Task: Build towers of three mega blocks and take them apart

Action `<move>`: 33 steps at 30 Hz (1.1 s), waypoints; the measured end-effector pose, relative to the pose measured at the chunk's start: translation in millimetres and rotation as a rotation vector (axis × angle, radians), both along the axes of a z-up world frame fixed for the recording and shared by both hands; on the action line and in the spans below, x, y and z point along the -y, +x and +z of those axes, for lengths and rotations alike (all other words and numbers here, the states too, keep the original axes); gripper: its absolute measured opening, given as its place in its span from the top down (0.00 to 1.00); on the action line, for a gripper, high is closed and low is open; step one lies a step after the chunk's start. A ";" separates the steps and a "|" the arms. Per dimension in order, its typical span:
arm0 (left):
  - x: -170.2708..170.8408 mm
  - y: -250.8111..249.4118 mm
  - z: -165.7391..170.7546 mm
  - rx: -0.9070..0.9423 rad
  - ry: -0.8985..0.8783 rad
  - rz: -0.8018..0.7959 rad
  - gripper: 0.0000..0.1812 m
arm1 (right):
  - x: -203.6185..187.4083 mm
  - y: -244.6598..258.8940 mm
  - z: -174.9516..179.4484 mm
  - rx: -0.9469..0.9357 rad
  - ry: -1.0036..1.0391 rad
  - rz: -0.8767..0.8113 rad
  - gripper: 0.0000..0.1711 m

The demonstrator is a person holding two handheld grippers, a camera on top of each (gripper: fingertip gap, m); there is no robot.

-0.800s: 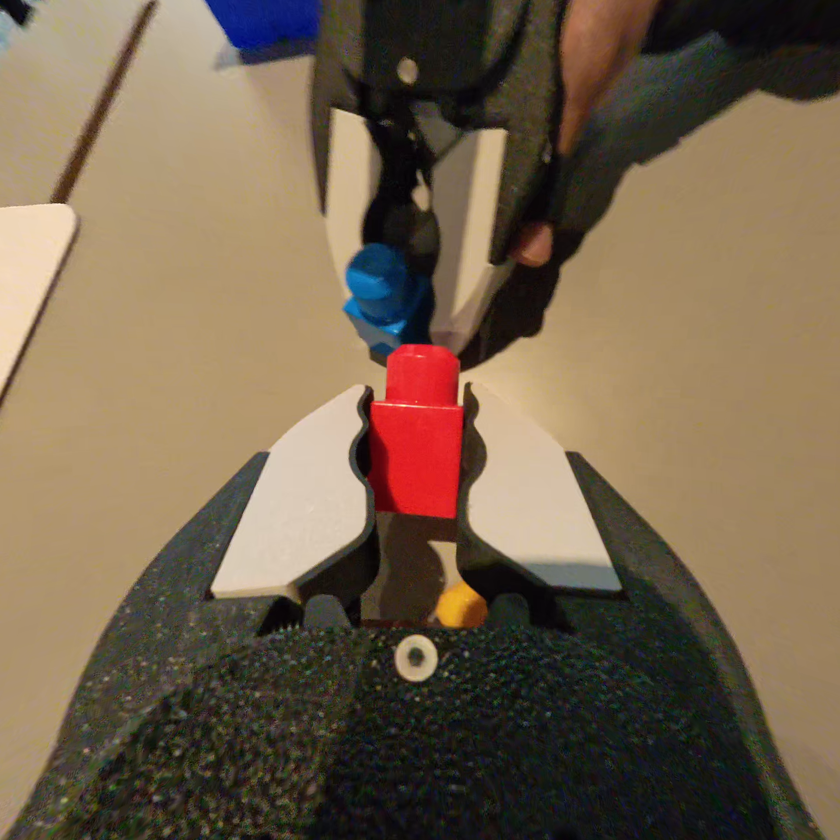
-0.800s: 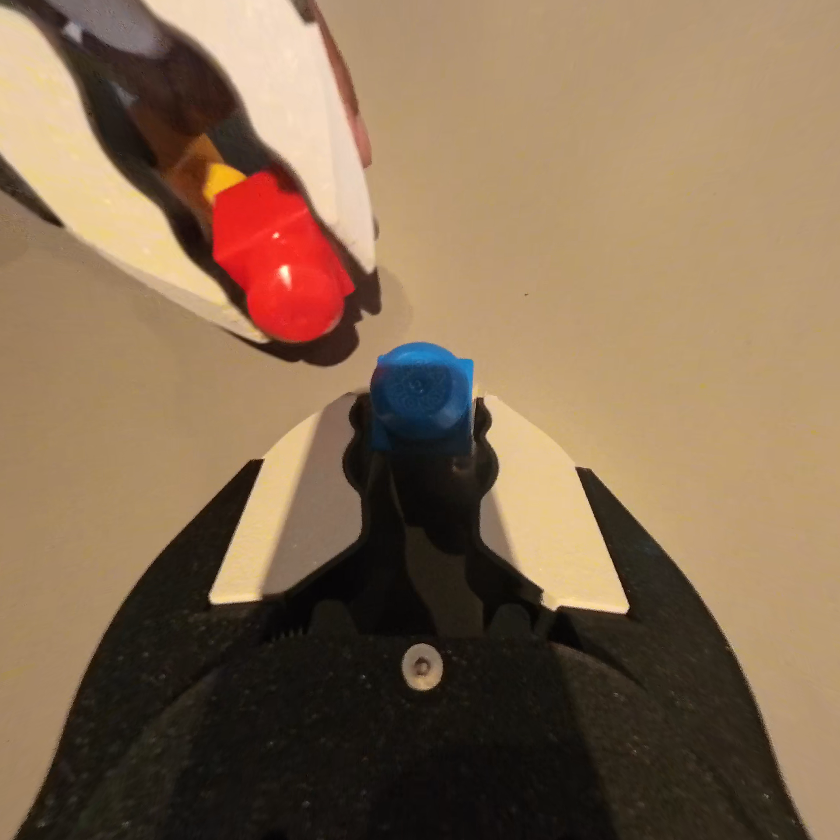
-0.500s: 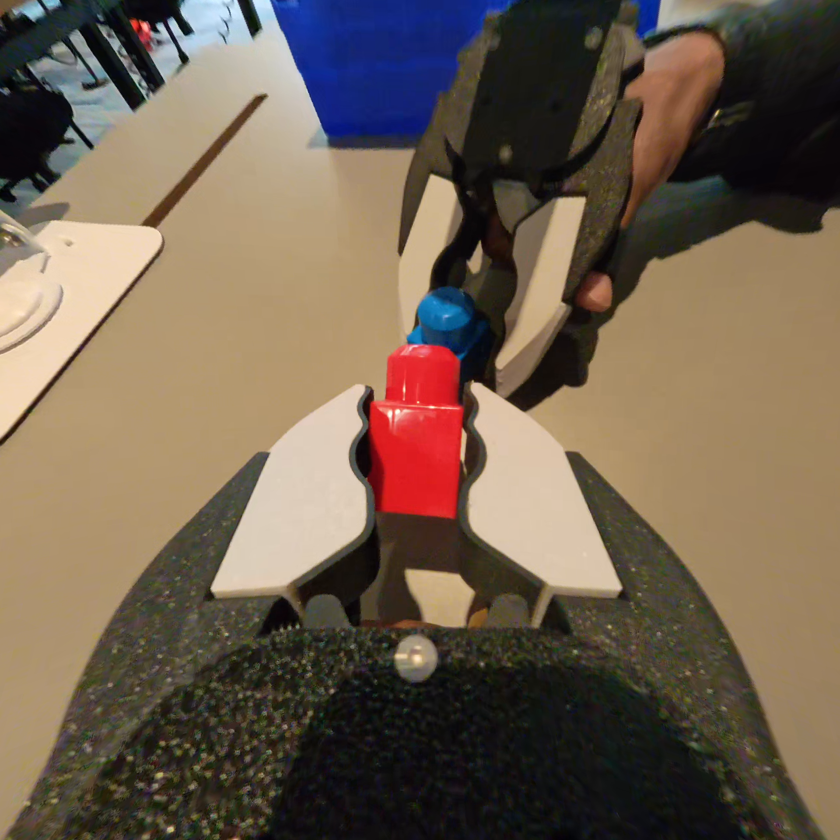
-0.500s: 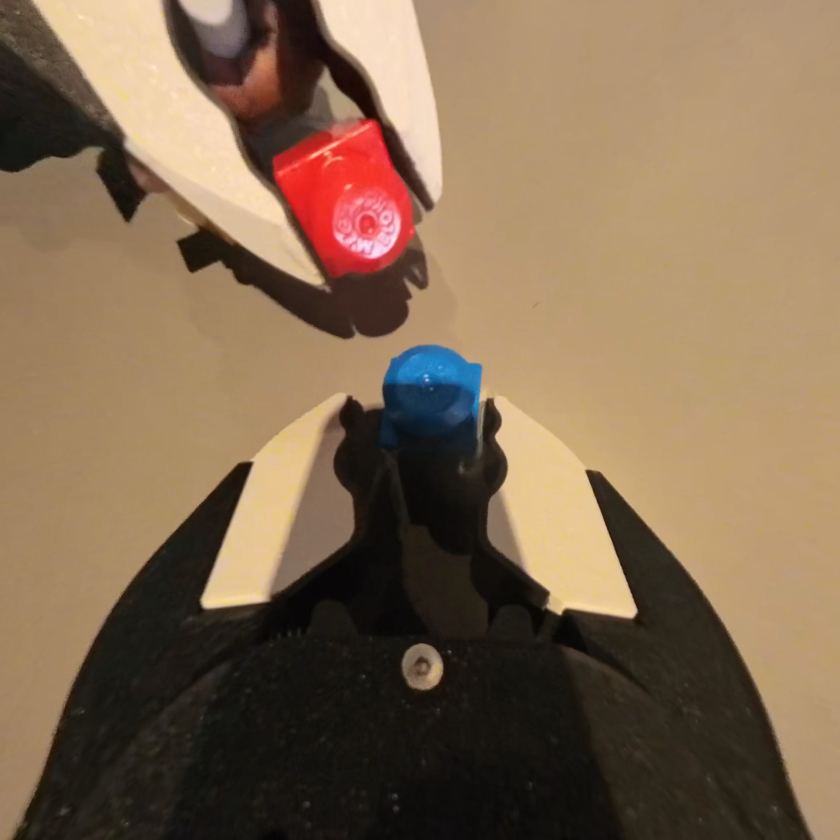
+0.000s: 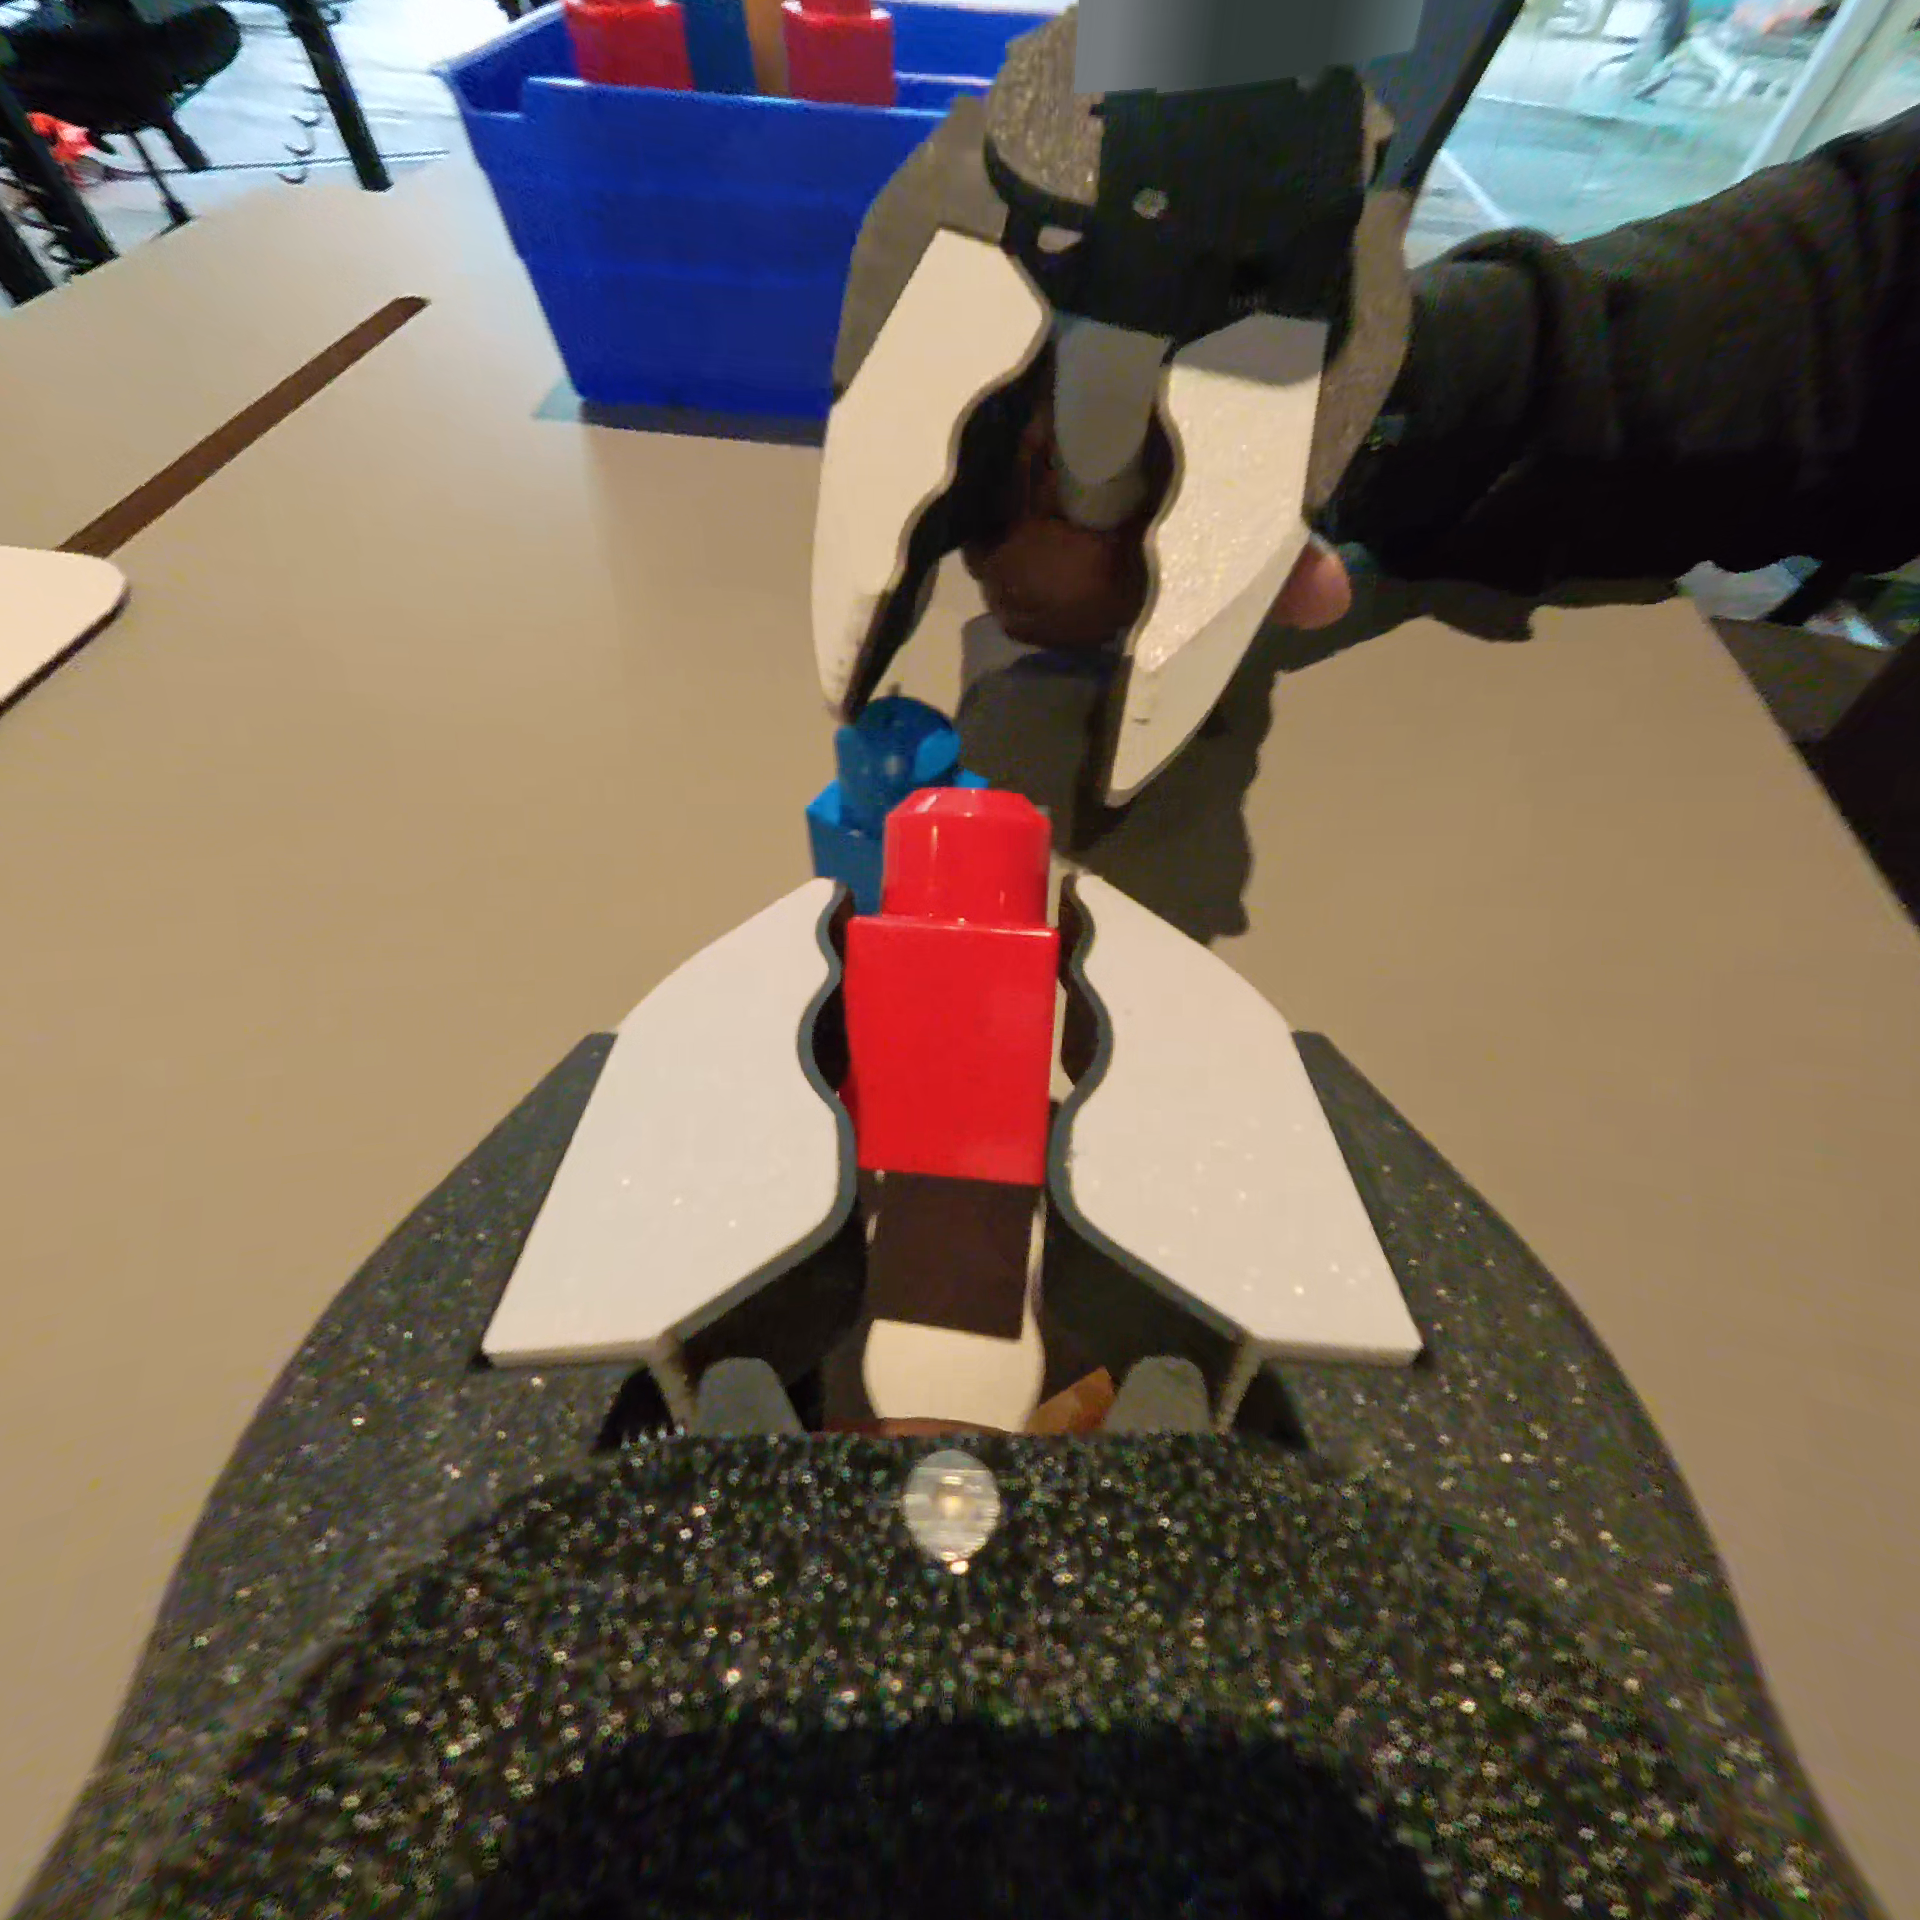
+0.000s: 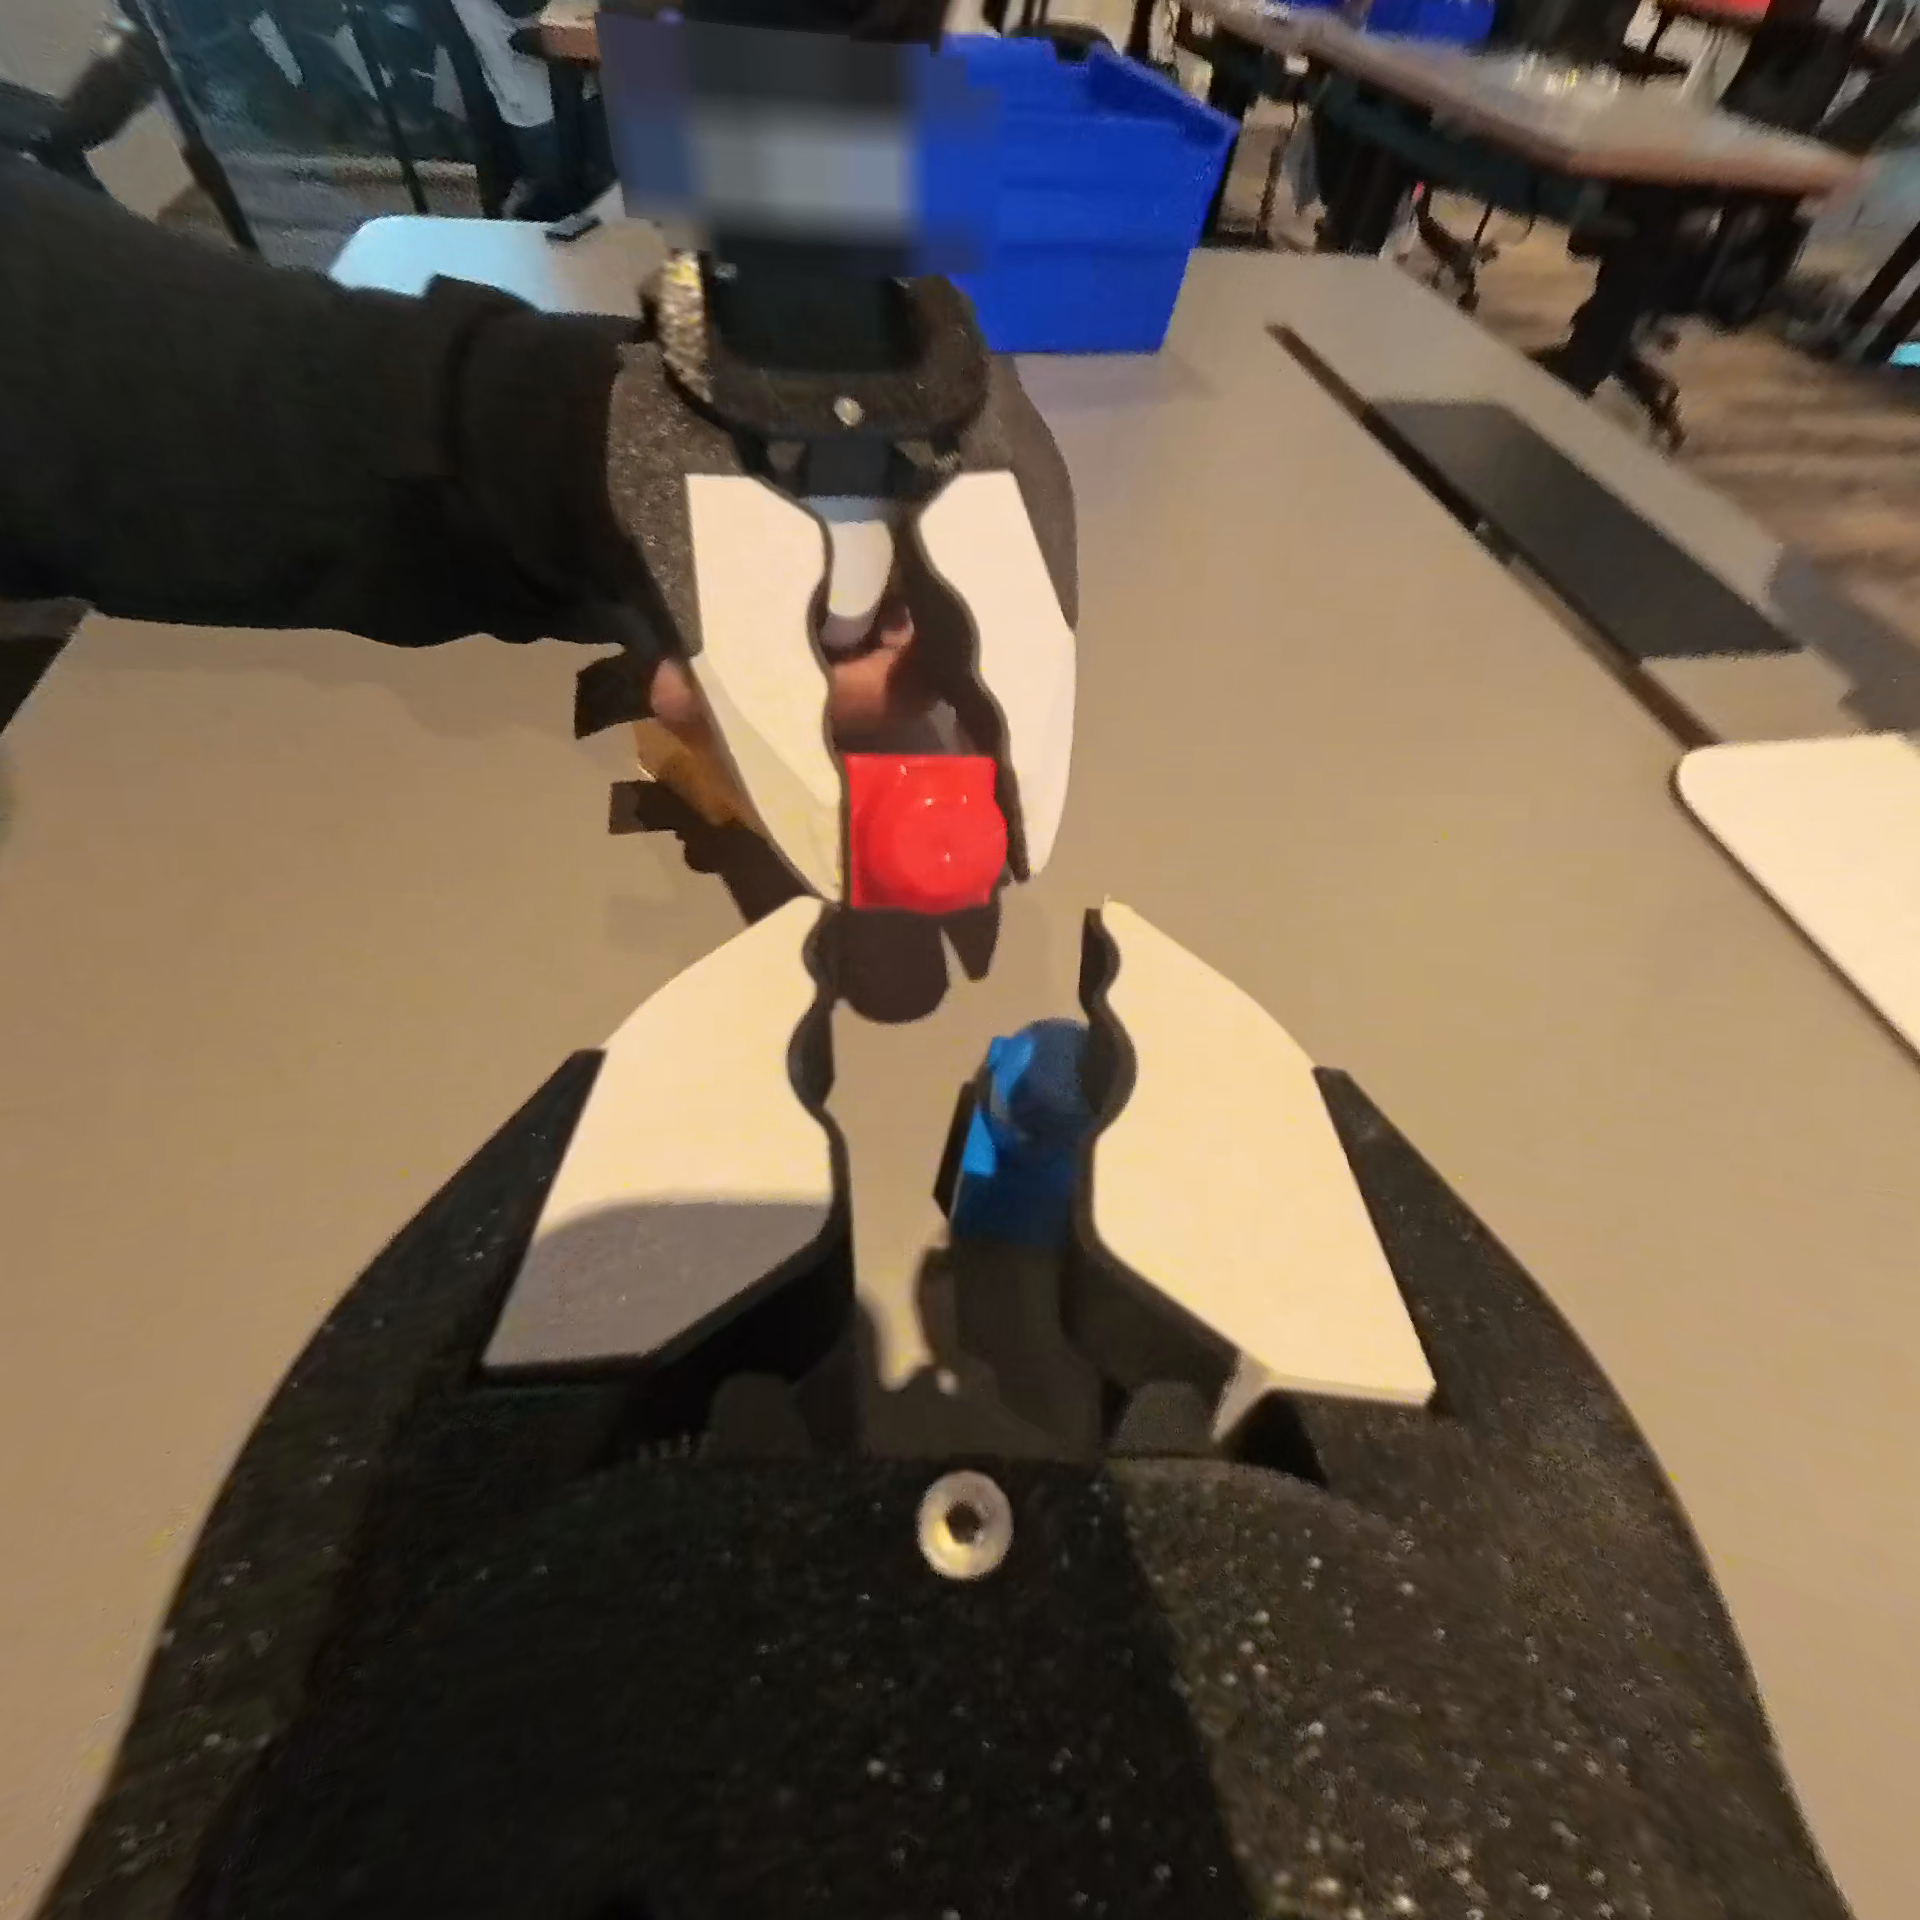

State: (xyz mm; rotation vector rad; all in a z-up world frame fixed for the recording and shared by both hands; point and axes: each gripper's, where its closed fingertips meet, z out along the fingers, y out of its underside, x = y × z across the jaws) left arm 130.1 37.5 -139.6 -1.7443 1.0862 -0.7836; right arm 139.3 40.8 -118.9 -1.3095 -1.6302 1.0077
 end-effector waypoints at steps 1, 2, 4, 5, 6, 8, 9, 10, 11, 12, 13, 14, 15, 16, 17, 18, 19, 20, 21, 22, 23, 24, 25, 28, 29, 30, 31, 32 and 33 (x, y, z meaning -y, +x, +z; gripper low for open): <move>3.5 2.8 0.5 0.011 -0.015 -0.020 0.80 | 3.5 -0.5 1.5 -0.009 0.038 0.012 0.75; 6.7 5.2 0.7 0.020 -0.031 -0.040 0.80 | 6.8 -0.7 1.9 -0.012 0.074 0.024 0.76; 11.4 8.5 1.7 0.032 -0.045 -0.068 0.80 | 12.0 -1.1 -0.7 -0.002 0.129 0.043 0.78; 13.6 9.6 2.3 0.039 -0.050 -0.081 0.80 | 14.3 -1.3 -2.6 0.006 0.146 0.054 0.78; 16.0 10.8 3.1 0.048 -0.059 -0.095 0.80 | 16.4 -1.4 -4.2 0.009 0.158 0.064 0.79; 21.5 13.4 4.3 0.067 -0.086 -0.127 0.80 | 20.1 -1.9 -6.0 0.008 0.173 0.080 0.80; 24.1 14.6 4.0 0.069 -0.099 -0.142 0.80 | 22.1 -2.0 -6.1 0.004 0.180 0.089 0.80; 26.2 15.8 3.1 0.066 -0.108 -0.152 0.80 | 24.8 -1.8 -5.6 -0.002 0.186 0.103 0.80; 27.7 16.8 2.0 0.060 -0.115 -0.159 0.80 | 27.6 -1.6 -5.8 -0.005 0.193 0.118 0.80; 29.4 17.8 1.1 0.055 -0.122 -0.168 0.80 | 29.9 -1.2 -6.7 -0.003 0.202 0.131 0.81; 30.9 18.3 -0.1 0.049 -0.130 -0.175 0.80 | 31.9 -0.9 -7.6 -0.002 0.211 0.142 0.81; 32.6 18.8 -1.2 0.044 -0.140 -0.183 0.80 | 34.0 -0.8 -8.2 -0.003 0.217 0.154 0.82; 34.6 19.3 -2.0 0.043 -0.154 -0.193 0.80 | 36.8 -0.6 -8.6 -0.006 0.223 0.168 0.82; 36.8 19.8 -2.7 0.043 -0.170 -0.203 0.80 | 39.7 -0.5 -8.9 -0.009 0.228 0.183 0.84; 39.4 20.6 -3.6 0.042 -0.188 -0.217 0.79 | 42.1 -0.5 -9.4 -0.011 0.236 0.194 0.83; 41.6 21.2 -5.0 0.037 -0.204 -0.227 0.79 | 44.1 -0.6 -10.1 -0.010 0.246 0.203 0.84; 42.9 21.9 -6.6 0.028 -0.213 -0.233 0.79 | 45.3 -1.0 -10.8 -0.009 0.259 0.207 0.84; 43.5 22.5 -8.1 0.017 -0.213 -0.236 0.78 | 46.3 -1.2 -11.5 -0.007 0.271 0.210 0.84; 44.1 23.0 -9.3 0.007 -0.210 -0.238 0.77 | 46.9 -1.3 -12.1 -0.004 0.282 0.212 0.84; 44.4 23.4 -10.3 -0.002 -0.206 -0.237 0.77 | 47.1 -1.5 -12.6 -0.001 0.289 0.213 0.84; 44.0 23.6 -11.0 -0.008 -0.203 -0.234 0.77 | 46.8 -1.6 -13.0 0.002 0.295 0.211 0.84; 43.5 23.6 -11.4 -0.012 -0.202 -0.230 0.77 | 46.5 -1.7 -13.4 0.007 0.299 0.209 0.84; 43.1 23.5 -11.6 -0.013 -0.202 -0.227 0.77 | 46.0 -1.7 -13.6 0.011 0.300 0.206 0.84; 40.7 22.6 -11.1 -0.012 -0.191 -0.211 0.77 | 43.0 -1.8 -14.4 0.029 0.298 0.189 0.84; 39.2 21.5 -11.4 -0.017 -0.182 -0.204 0.77 | 40.9 -1.9 -15.4 0.042 0.298 0.178 0.84; 37.3 20.1 -11.6 -0.024 -0.169 -0.195 0.77 | 38.8 -2.0 -16.8 0.055 0.300 0.166 0.84; 35.3 18.4 -11.5 -0.028 -0.153 -0.186 0.77 | 36.9 -1.9 -18.5 0.070 0.300 0.157 0.84; 33.2 16.9 -10.7 -0.028 -0.138 -0.176 0.77 | 35.0 -1.6 -20.1 0.084 0.299 0.149 0.84; 31.2 15.2 -9.5 -0.024 -0.125 -0.167 0.77 | 33.5 -1.2 -21.6 0.096 0.296 0.144 0.84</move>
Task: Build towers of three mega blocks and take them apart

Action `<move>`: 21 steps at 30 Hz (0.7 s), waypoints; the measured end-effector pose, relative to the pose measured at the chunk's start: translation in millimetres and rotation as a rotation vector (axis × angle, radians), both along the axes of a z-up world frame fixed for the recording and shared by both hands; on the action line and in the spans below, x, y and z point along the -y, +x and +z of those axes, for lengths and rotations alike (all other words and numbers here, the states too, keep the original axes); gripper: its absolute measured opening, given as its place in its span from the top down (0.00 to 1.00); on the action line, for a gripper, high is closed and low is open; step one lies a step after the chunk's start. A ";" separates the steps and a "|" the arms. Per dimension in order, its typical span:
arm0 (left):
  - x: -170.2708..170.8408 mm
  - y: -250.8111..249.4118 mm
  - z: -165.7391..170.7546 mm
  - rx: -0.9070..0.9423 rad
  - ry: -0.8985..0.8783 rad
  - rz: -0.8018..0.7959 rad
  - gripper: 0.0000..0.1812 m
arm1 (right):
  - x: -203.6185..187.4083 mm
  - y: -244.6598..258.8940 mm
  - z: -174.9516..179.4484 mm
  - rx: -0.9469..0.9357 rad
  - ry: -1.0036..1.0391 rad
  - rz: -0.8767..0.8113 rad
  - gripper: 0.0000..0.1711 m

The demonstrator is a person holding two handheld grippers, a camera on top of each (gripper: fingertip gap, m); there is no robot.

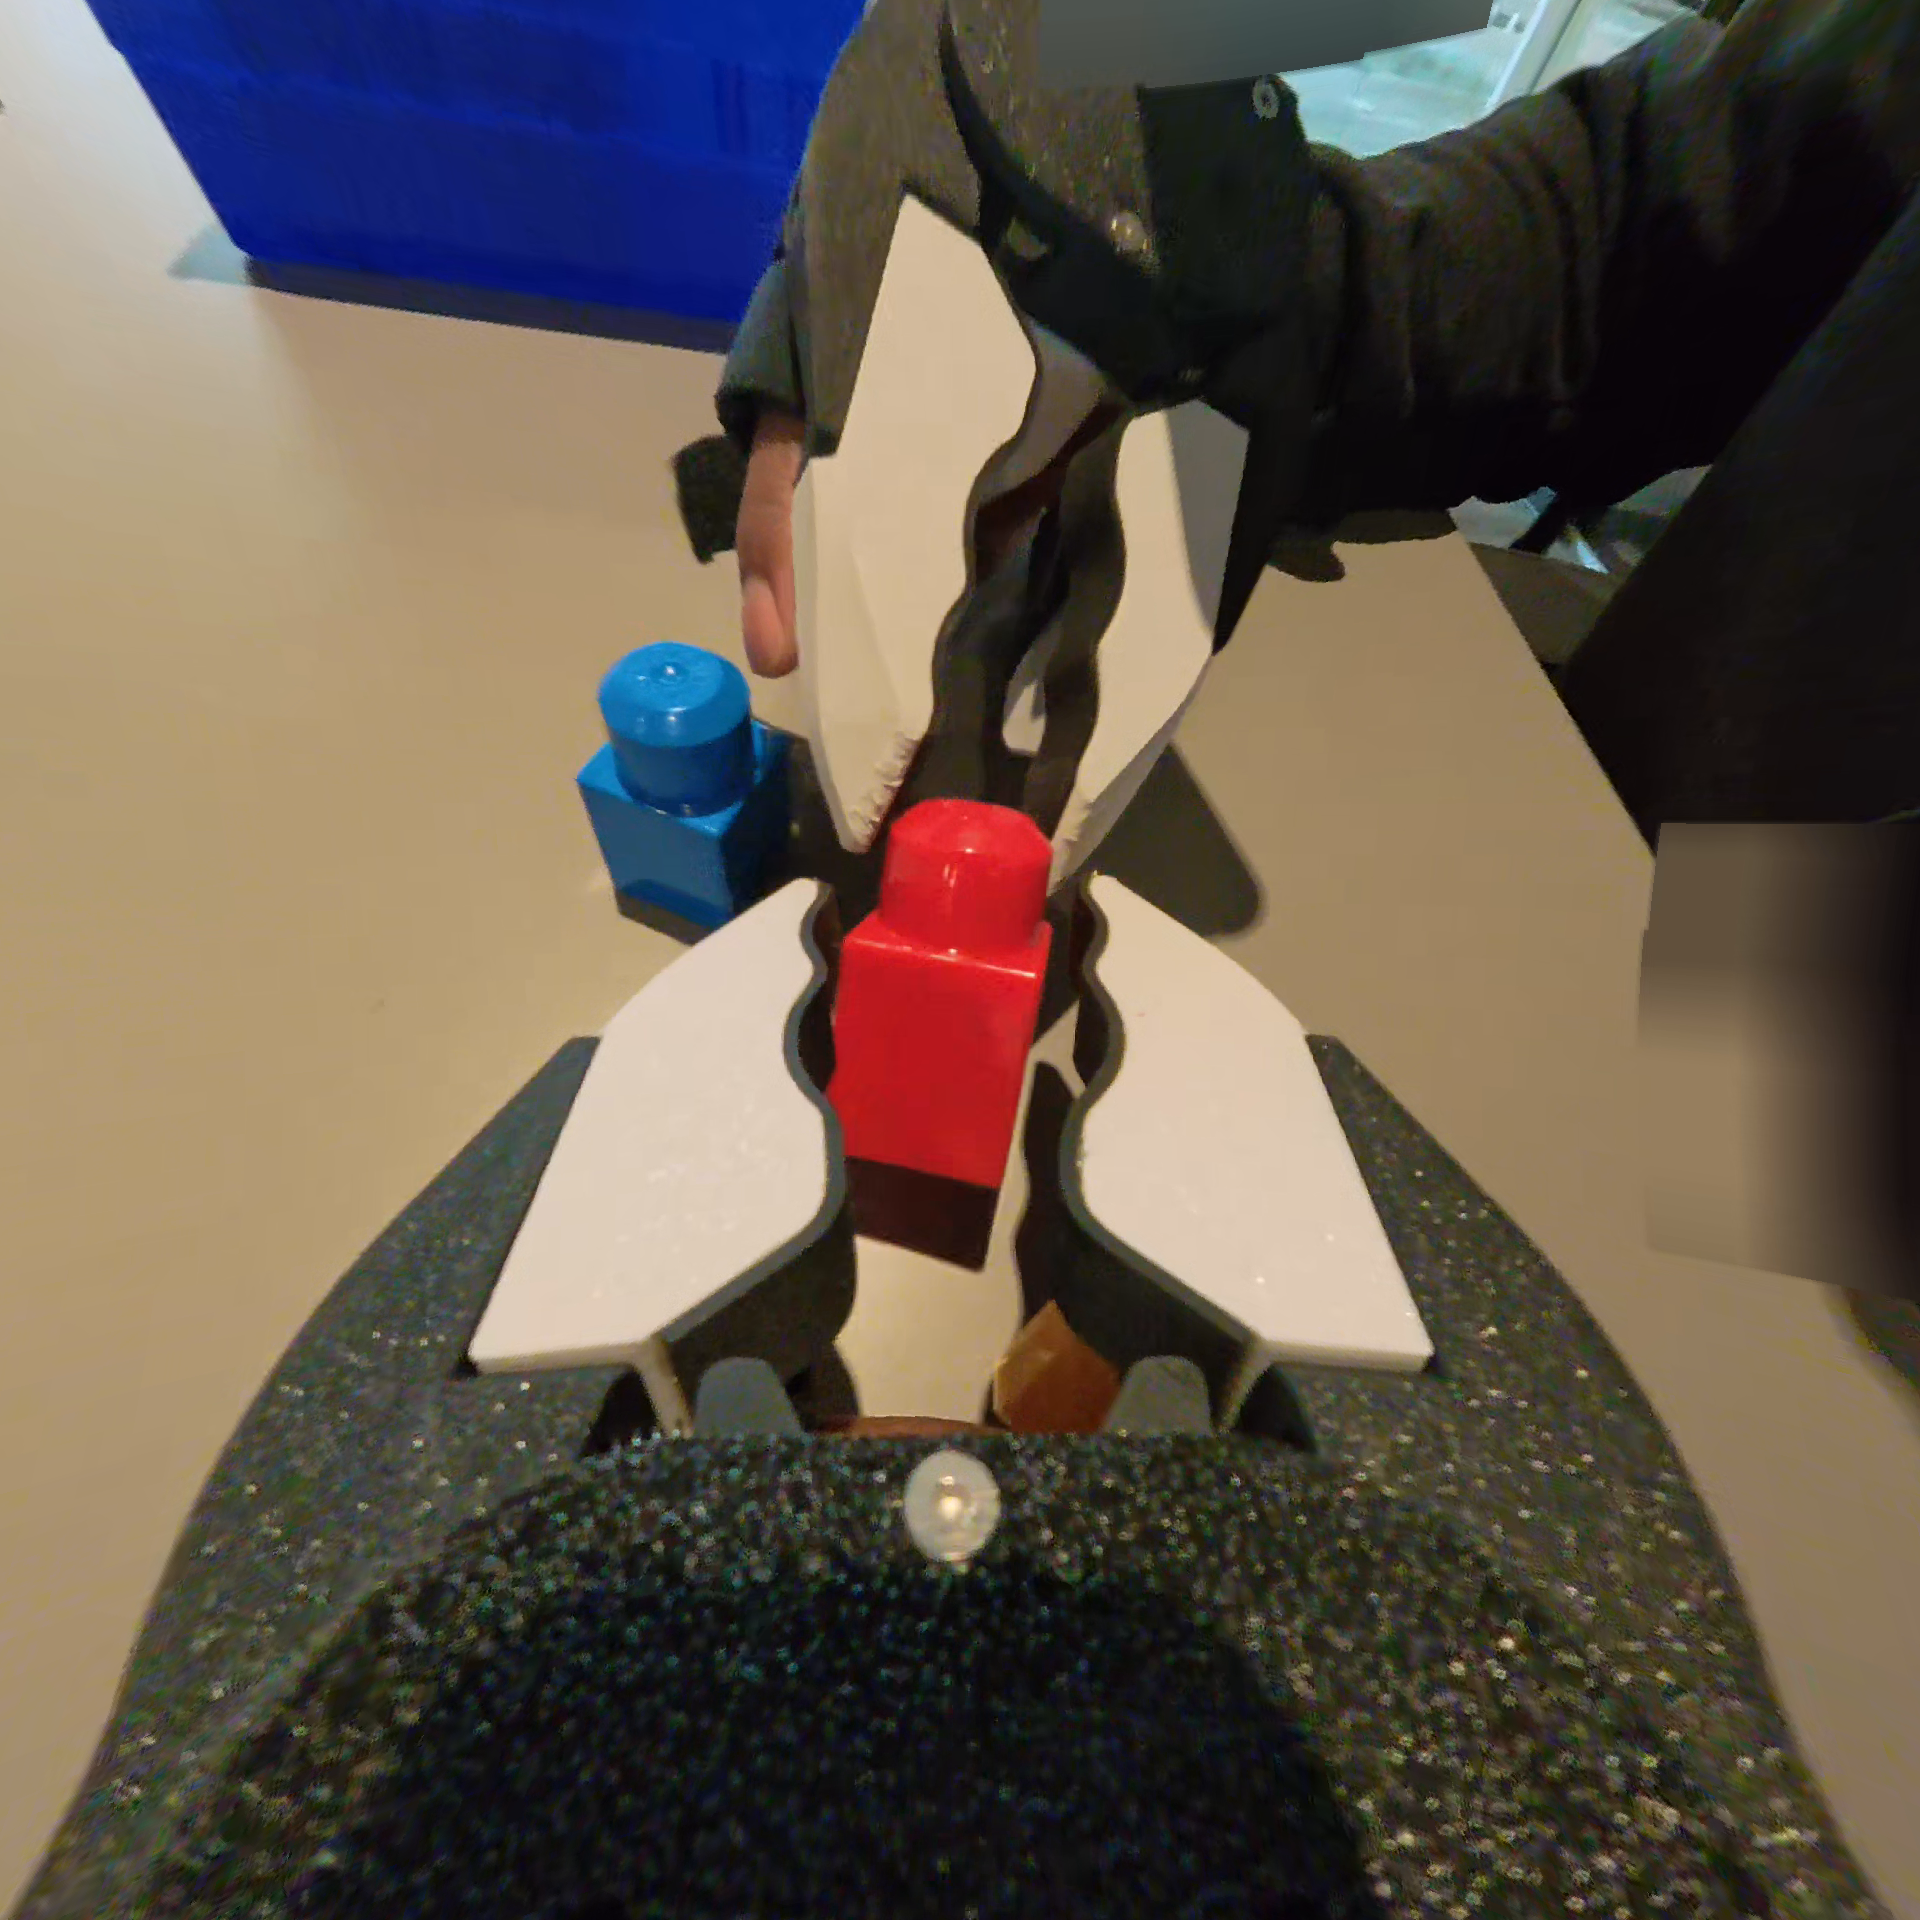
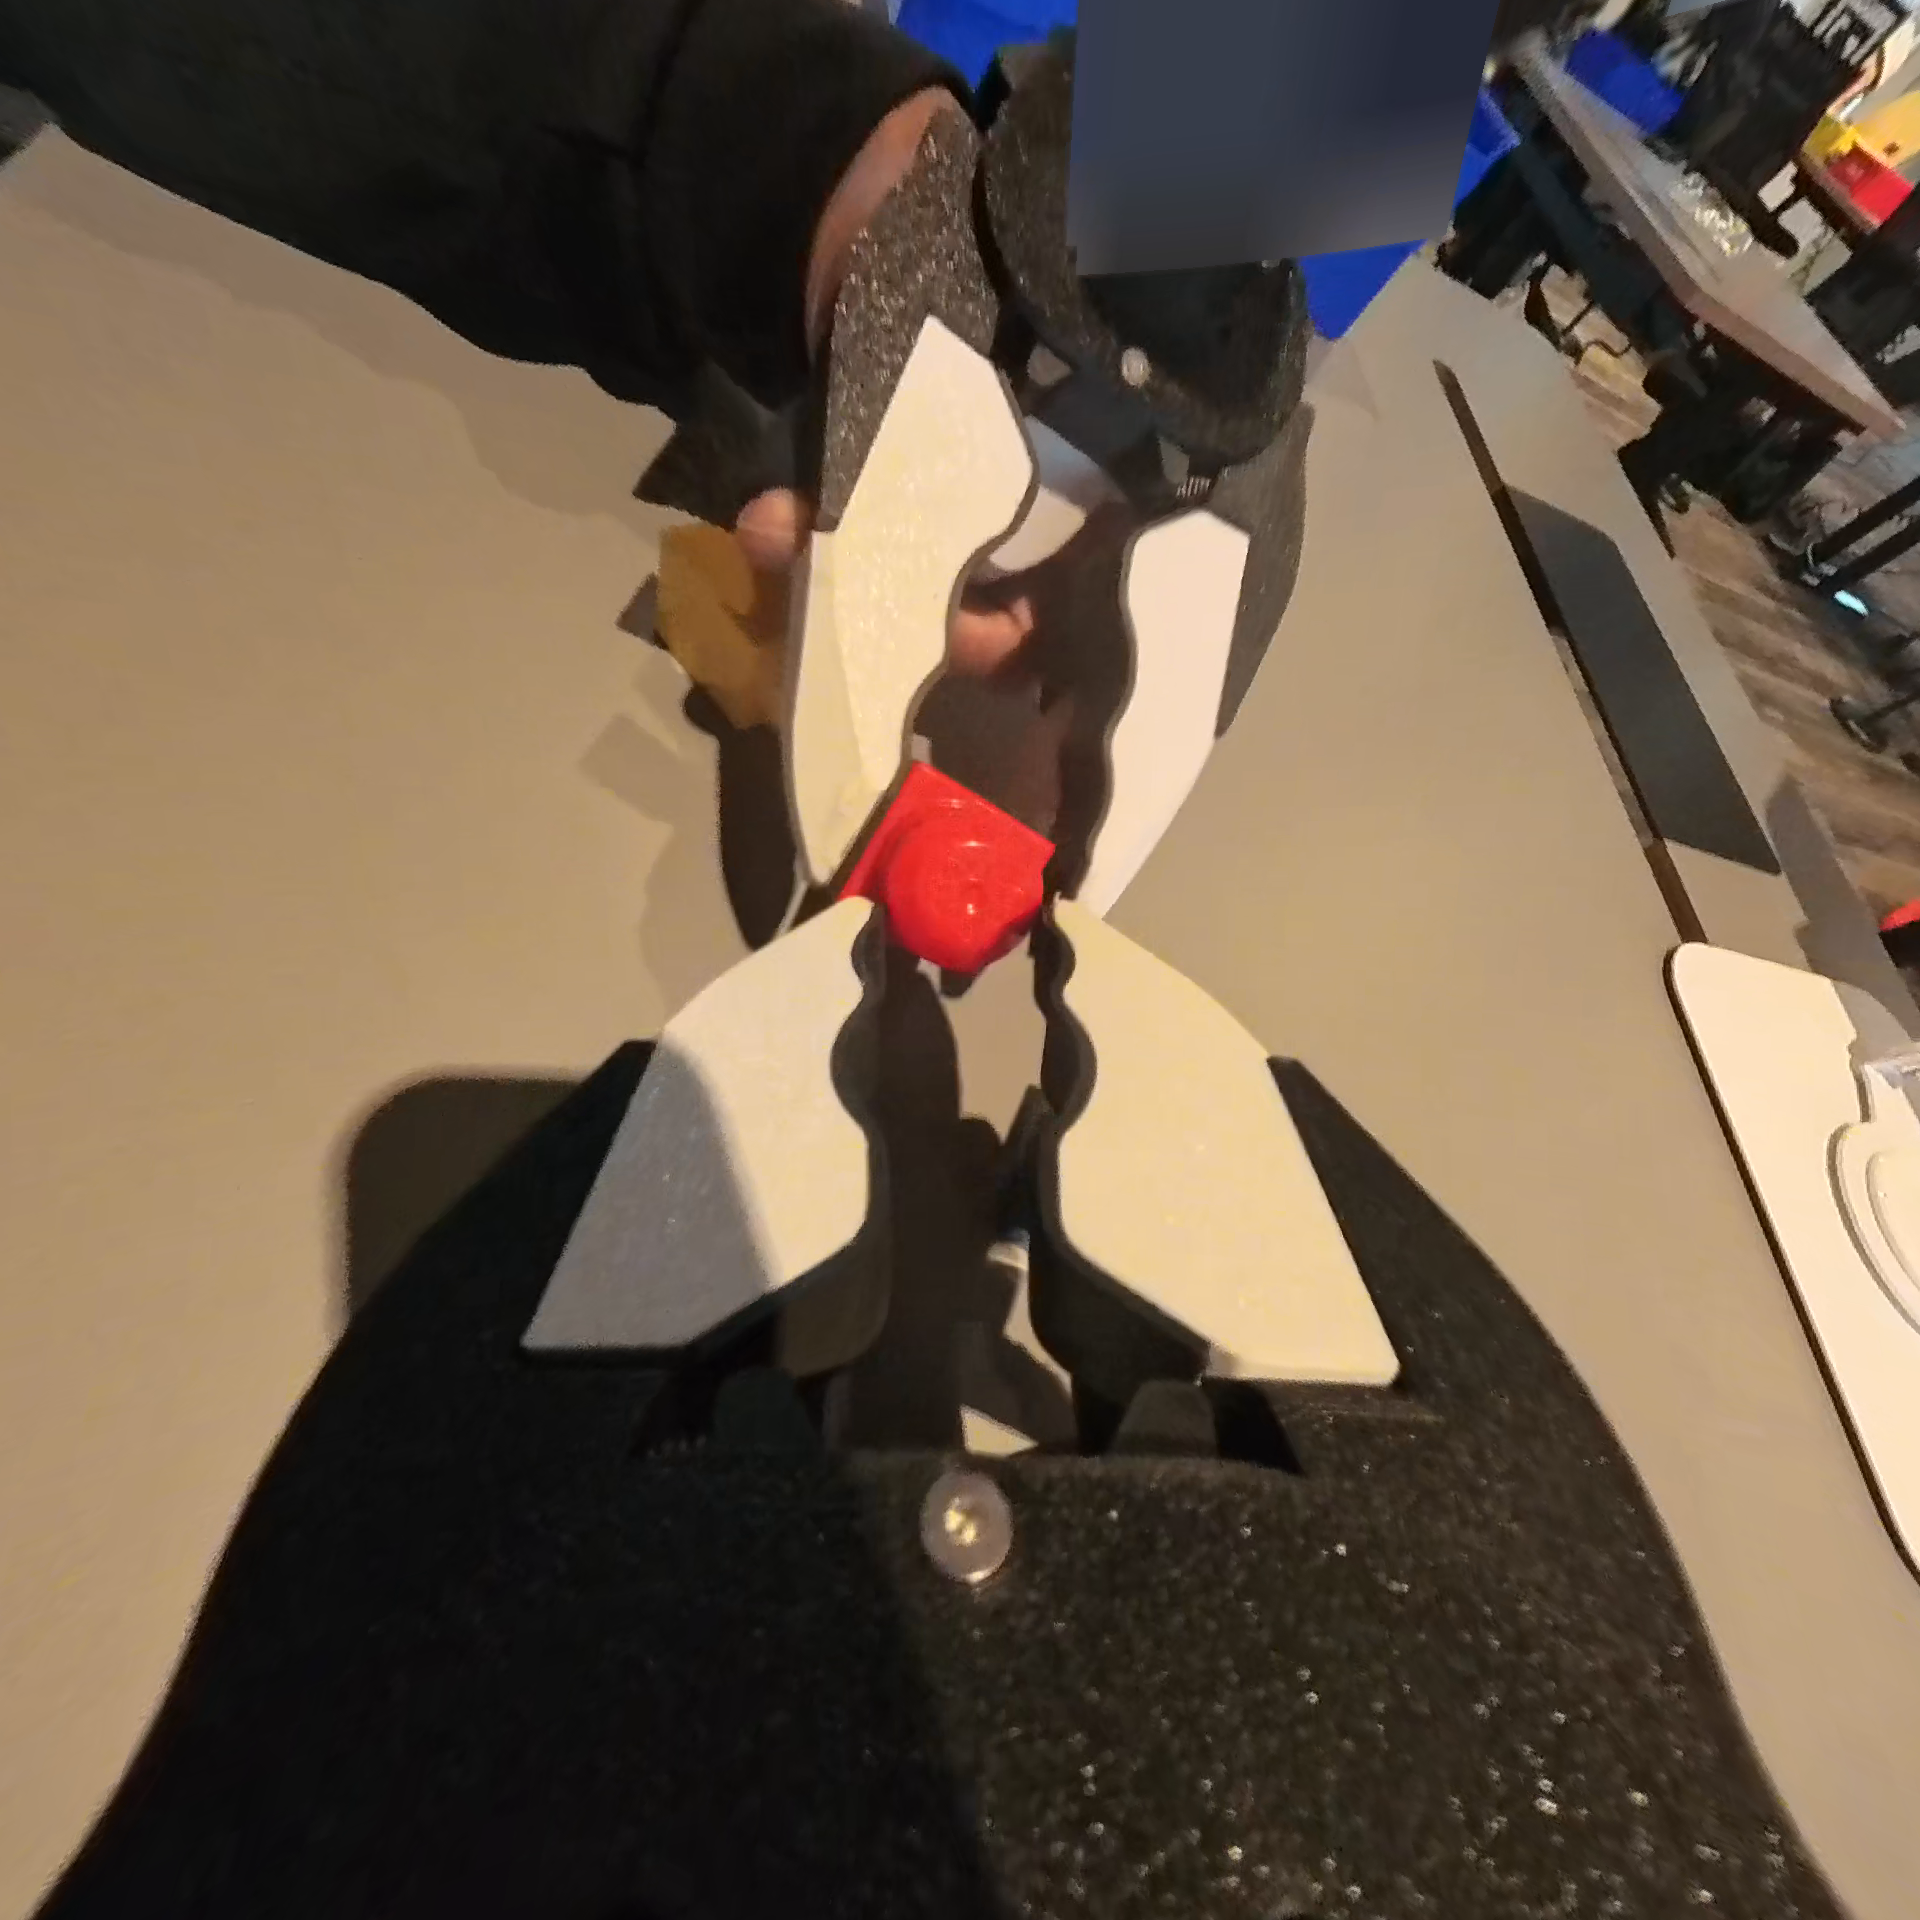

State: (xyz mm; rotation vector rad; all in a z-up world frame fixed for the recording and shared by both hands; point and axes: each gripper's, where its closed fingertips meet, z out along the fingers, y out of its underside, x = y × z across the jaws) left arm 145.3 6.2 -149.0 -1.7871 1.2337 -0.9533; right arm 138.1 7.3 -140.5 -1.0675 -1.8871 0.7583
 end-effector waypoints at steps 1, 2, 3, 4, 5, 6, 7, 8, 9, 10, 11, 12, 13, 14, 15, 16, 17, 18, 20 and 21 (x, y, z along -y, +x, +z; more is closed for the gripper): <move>-1.4 -1.8 1.3 0.007 0.009 0.006 0.77 | -1.1 0.4 -0.9 0.009 -0.002 -0.005 0.84; -2.6 -3.8 2.5 0.013 0.016 0.012 0.77 | -2.3 0.8 -1.3 0.014 -0.002 -0.011 0.84; -3.5 -6.1 3.1 0.016 0.019 0.016 0.77 | -3.4 1.1 -1.0 0.016 -0.003 -0.016 0.84; -4.4 -8.7 2.5 0.011 0.022 0.020 0.77 | -4.2 1.2 -0.5 0.015 -0.004 -0.020 0.84; -4.9 -11.5 1.1 0.001 0.023 0.022 0.77 | -4.9 1.2 0.2 0.014 -0.007 -0.024 0.84; -5.2 -14.1 -0.7 -0.012 0.024 0.022 0.77 | -5.4 1.2 0.8 0.013 -0.010 -0.028 0.84; -4.8 -16.2 -2.1 -0.022 0.023 0.020 0.77 | -5.5 1.2 0.9 0.012 -0.012 -0.029 0.84; -4.2 -17.5 -3.4 -0.030 0.021 0.016 0.77 | -5.0 1.0 0.5 0.014 -0.015 -0.027 0.84; -3.4 -17.7 -4.2 -0.035 0.019 0.012 0.77 | -4.1 1.0 -0.5 0.019 -0.017 -0.023 0.84; -2.8 -17.1 -4.7 -0.038 0.020 0.008 0.77 | -3.1 0.8 -2.1 0.025 -0.019 -0.019 0.84; -2.1 -16.3 -5.6 -0.045 0.022 0.005 0.77 | -2.1 0.4 -3.8 0.031 -0.019 -0.015 0.84; -1.3 -14.9 -5.5 -0.044 0.022 0.000 0.77 | -1.3 -0.2 -5.4 0.034 -0.017 -0.013 0.84; -0.7 -13.3 -5.6 -0.045 0.022 -0.003 0.77 | -0.5 -0.9 -6.7 0.035 -0.016 -0.012 0.84; -0.2 -11.9 -5.9 -0.046 0.022 -0.005 0.77 | 0.3 -1.8 -7.2 0.033 -0.017 -0.011 0.84; 0.5 -10.5 -6.5 -0.050 0.020 -0.008 0.77 | 1.3 -2.5 -7.0 0.029 -0.022 -0.008 0.84; 0.8 -9.2 -7.1 -0.054 0.021 -0.007 0.77 | 2.3 -3.1 -6.7 0.027 -0.027 -0.005 0.84; 0.7 -8.7 -9.5 -0.072 0.027 -0.006 0.77 | 2.9 -3.6 -6.7 0.024 -0.031 -0.004 0.84; 0.6 -8.0 -13.3 -0.100 0.034 -0.004 0.77 | 3.4 -4.2 -6.8 0.022 -0.034 -0.003 0.84; 1.7 -6.4 -19.1 -0.149 0.060 -0.010 0.76 | 3.9 -5.2 -7.1 0.017 -0.039 -0.005 0.84; 1.2 -6.5 -20.4 -0.165 0.081 -0.008 0.76 | 3.0 -5.5 -7.2 0.014 -0.039 -0.010 0.84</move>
